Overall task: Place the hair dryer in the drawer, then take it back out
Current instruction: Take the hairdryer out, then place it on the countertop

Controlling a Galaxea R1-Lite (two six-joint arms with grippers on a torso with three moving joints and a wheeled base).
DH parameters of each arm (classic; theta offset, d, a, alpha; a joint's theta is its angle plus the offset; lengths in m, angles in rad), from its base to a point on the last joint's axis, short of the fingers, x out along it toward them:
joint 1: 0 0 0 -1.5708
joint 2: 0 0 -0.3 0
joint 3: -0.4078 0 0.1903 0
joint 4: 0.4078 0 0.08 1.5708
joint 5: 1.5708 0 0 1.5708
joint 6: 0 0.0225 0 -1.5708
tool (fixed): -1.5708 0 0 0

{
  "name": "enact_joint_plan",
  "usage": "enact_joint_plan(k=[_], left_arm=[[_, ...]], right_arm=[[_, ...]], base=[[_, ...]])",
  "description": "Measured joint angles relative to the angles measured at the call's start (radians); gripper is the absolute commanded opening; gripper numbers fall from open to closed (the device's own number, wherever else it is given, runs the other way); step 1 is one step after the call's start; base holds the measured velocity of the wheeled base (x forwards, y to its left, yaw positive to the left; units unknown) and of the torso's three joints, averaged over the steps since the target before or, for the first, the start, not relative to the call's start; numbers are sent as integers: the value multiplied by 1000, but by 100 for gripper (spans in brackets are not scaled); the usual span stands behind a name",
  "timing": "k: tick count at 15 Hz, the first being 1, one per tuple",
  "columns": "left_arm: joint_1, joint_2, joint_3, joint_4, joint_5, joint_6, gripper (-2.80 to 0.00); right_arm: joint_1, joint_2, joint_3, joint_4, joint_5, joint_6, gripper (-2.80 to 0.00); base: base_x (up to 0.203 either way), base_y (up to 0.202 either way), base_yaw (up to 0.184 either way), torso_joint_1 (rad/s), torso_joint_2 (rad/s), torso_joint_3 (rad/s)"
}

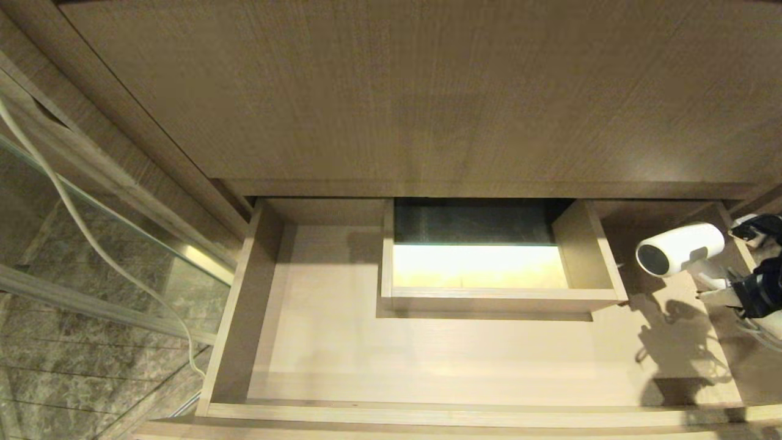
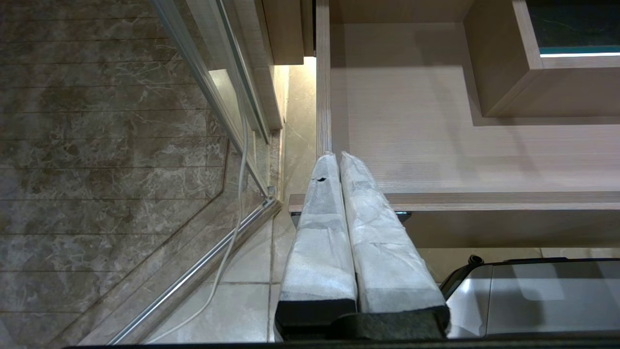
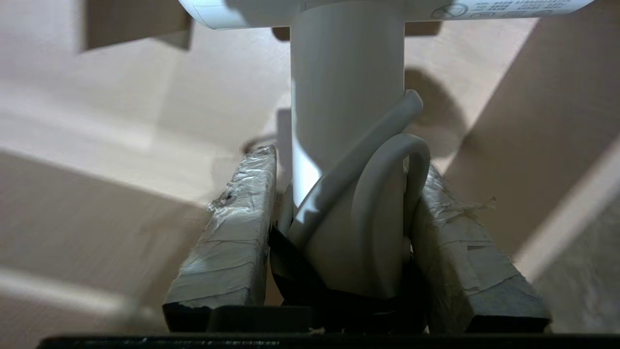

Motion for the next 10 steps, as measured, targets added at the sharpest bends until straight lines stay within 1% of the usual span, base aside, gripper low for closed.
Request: enact_joint_plan(k=[7, 10], left_arm=[[0, 0, 0, 0, 0, 0, -280], [0, 0, 0, 0, 0, 0, -280]], right_arm=[[-35, -229, 88, 30, -1, -8, -280], [-60, -319, 112, 66, 0, -7, -280]], base=[[0, 0, 0, 0, 0, 0], [0, 0, 0, 0, 0, 0]])
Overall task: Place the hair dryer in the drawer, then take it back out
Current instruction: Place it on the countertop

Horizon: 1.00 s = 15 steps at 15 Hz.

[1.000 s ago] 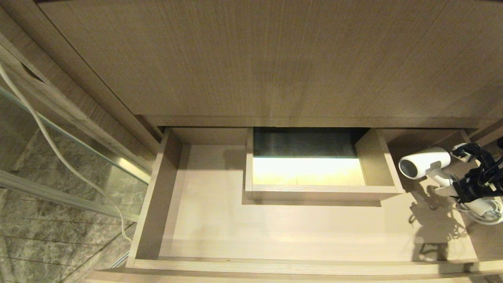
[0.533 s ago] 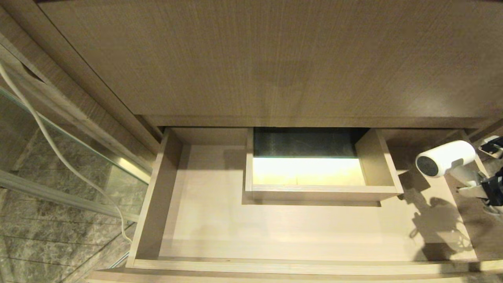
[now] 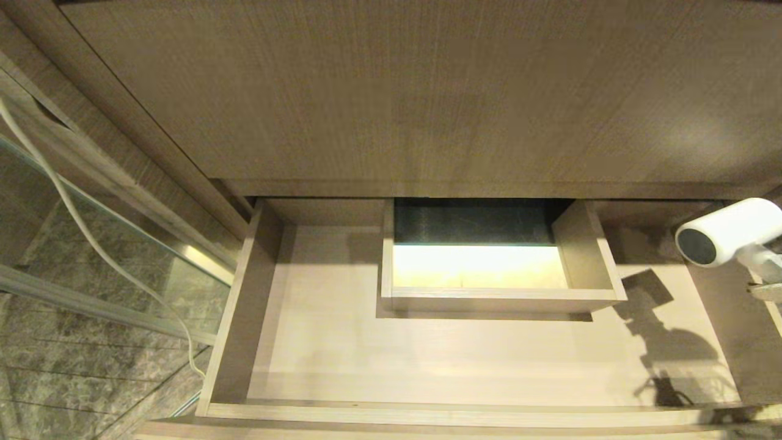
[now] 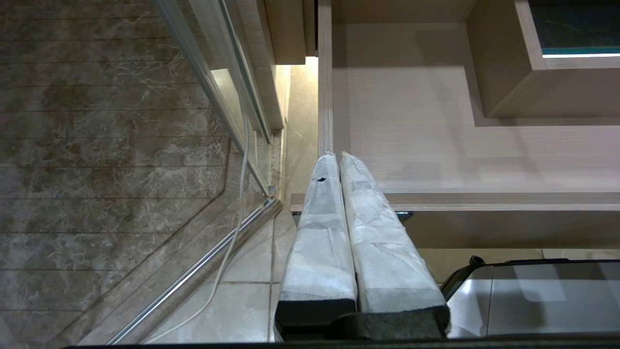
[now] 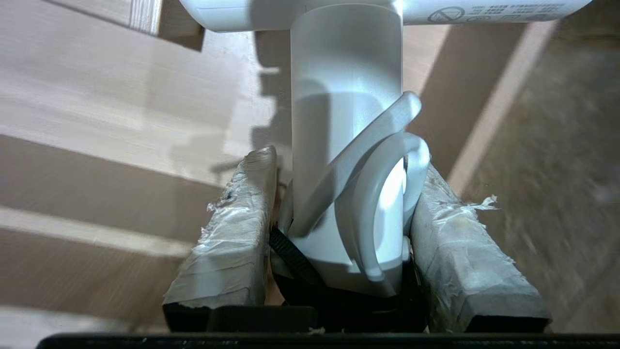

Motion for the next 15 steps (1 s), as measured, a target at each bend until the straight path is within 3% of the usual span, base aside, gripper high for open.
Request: enact_joint_plan(k=[15], left_arm=[[0, 0, 0, 0, 0, 0, -280]], right_arm=[[-16, -317, -44, 197, -1, 8, -280]], base=[[0, 0, 0, 0, 0, 0]])
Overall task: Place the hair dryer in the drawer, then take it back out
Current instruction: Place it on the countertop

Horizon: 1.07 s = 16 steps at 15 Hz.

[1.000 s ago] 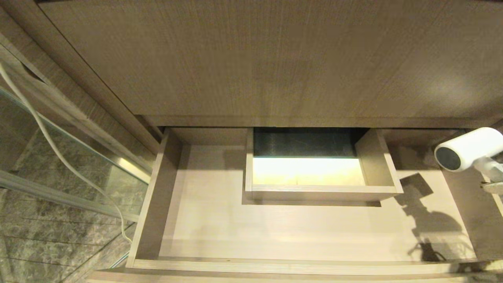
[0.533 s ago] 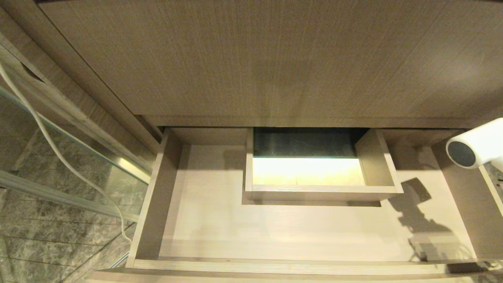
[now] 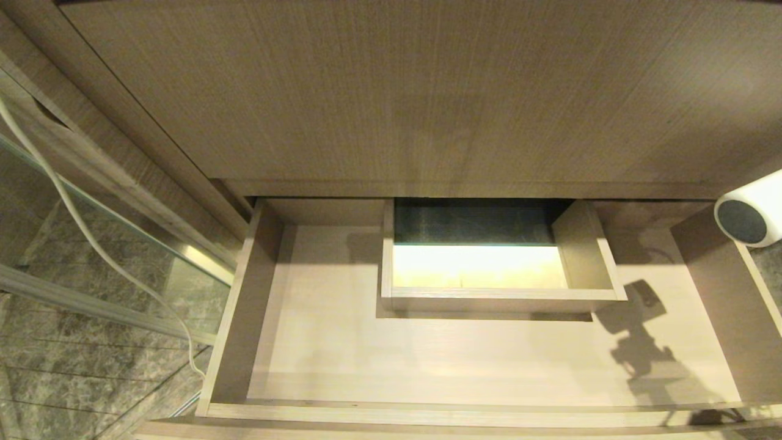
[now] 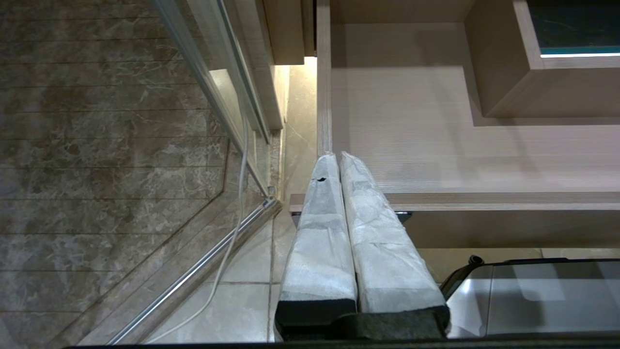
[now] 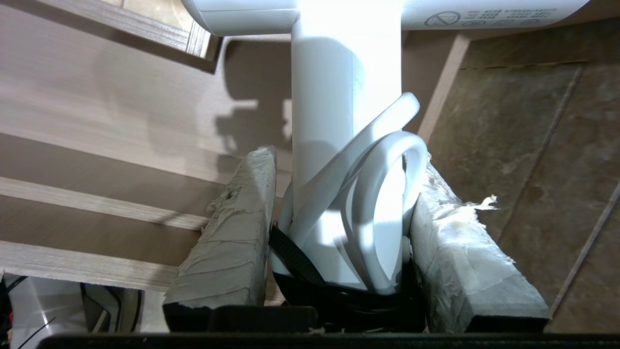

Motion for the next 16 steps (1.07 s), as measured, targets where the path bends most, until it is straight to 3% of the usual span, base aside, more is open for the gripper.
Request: enact_joint_plan(k=[16], left_arm=[[0, 0, 0, 0, 0, 0, -280]], right_arm=[[-13, -77, -46, 102, 8, 1, -280]], base=[[0, 0, 0, 0, 0, 0]])
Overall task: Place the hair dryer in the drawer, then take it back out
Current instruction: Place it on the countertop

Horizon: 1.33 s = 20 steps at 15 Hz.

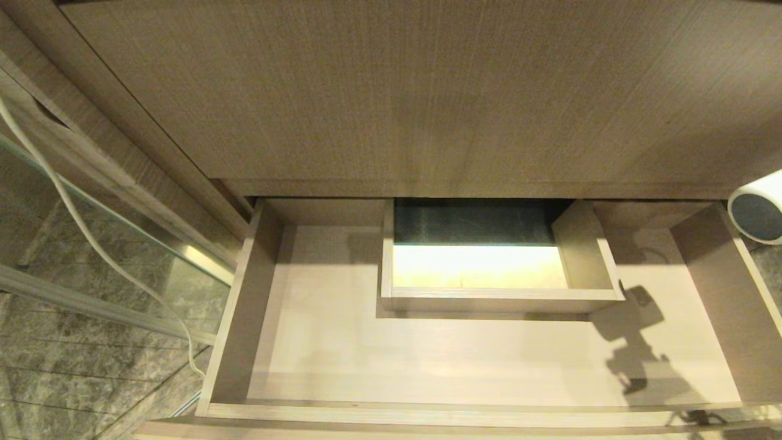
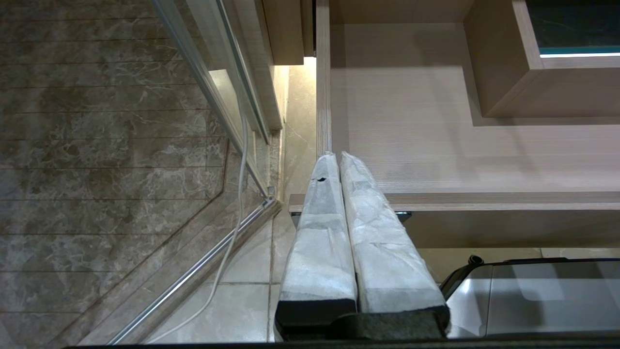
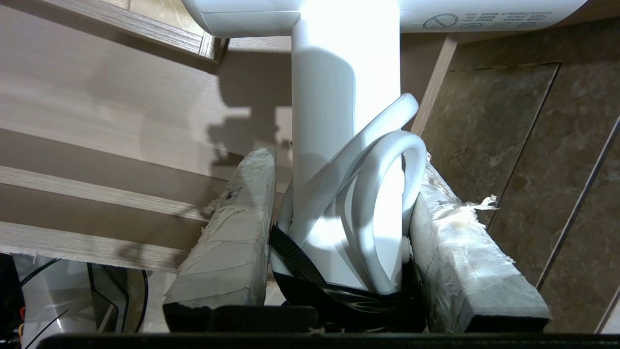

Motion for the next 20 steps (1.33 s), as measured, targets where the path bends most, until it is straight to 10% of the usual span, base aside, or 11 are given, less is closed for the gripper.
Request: enact_joint_plan(k=[20], left_arm=[[0, 0, 0, 0, 0, 0, -280]], right_arm=[[0, -233, 49, 174, 1, -1, -280]], base=[[0, 0, 0, 0, 0, 0]])
